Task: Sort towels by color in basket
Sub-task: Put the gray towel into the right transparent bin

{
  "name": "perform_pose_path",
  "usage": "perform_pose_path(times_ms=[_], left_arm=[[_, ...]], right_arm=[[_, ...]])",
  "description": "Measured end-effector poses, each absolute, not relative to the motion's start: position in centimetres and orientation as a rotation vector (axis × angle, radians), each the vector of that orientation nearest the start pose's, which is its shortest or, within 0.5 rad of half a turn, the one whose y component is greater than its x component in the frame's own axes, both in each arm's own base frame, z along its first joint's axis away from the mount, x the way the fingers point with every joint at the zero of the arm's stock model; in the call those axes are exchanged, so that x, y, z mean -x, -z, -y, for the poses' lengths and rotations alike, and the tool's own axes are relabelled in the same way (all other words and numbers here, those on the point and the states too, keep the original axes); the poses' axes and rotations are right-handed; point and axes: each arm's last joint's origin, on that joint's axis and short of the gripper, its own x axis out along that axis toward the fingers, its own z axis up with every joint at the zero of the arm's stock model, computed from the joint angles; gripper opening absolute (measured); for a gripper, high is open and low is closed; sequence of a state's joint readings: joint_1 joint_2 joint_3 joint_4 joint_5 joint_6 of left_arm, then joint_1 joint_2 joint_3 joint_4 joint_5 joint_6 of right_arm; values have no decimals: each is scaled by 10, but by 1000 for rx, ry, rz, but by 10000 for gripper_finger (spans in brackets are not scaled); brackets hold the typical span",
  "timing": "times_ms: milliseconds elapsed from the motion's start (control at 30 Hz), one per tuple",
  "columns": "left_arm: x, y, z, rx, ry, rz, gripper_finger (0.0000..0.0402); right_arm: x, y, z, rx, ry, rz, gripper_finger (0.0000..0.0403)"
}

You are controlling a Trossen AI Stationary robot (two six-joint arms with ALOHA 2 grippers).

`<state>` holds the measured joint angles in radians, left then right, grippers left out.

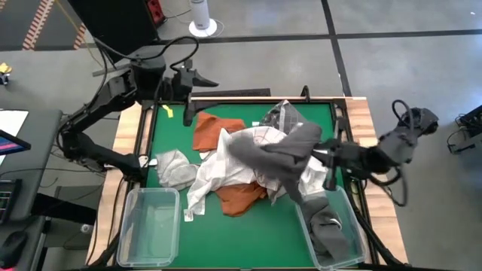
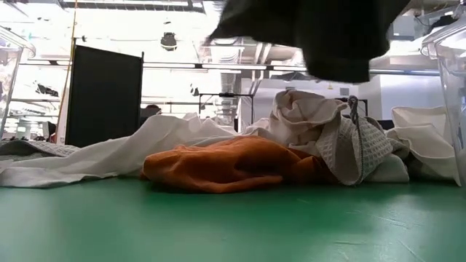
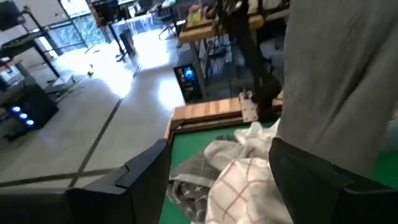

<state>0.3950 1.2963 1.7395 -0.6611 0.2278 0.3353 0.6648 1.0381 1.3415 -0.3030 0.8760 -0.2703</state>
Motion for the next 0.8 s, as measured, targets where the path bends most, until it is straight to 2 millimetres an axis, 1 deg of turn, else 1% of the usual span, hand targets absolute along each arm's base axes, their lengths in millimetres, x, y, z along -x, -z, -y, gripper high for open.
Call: perform_pose_path(times_ms=[67, 233, 400, 500, 633, 800], left_arm=[[-220, -494, -85, -255, -128, -235, 261], [-224, -479, -86, -221, -121, -285, 261], [-227, -467, -88, -205, -116, -320, 261], [-230, -461, -87, -194, -110, -334, 261], [-229, -458, -87, -185, -108, -338, 261], [-228, -459, -87, -165, -116, -323, 261]], right_arm=[[-152, -464, -103, 256, 179, -11, 24], [-128, -469, -112, 258, 55, 23, 24], [-102, -476, -112, 236, -43, 61, 26], [-87, -476, -112, 177, -134, 63, 24], [-73, -465, -112, 104, -238, -17, 27], [-68, -447, -111, -58, -234, -166, 24]])
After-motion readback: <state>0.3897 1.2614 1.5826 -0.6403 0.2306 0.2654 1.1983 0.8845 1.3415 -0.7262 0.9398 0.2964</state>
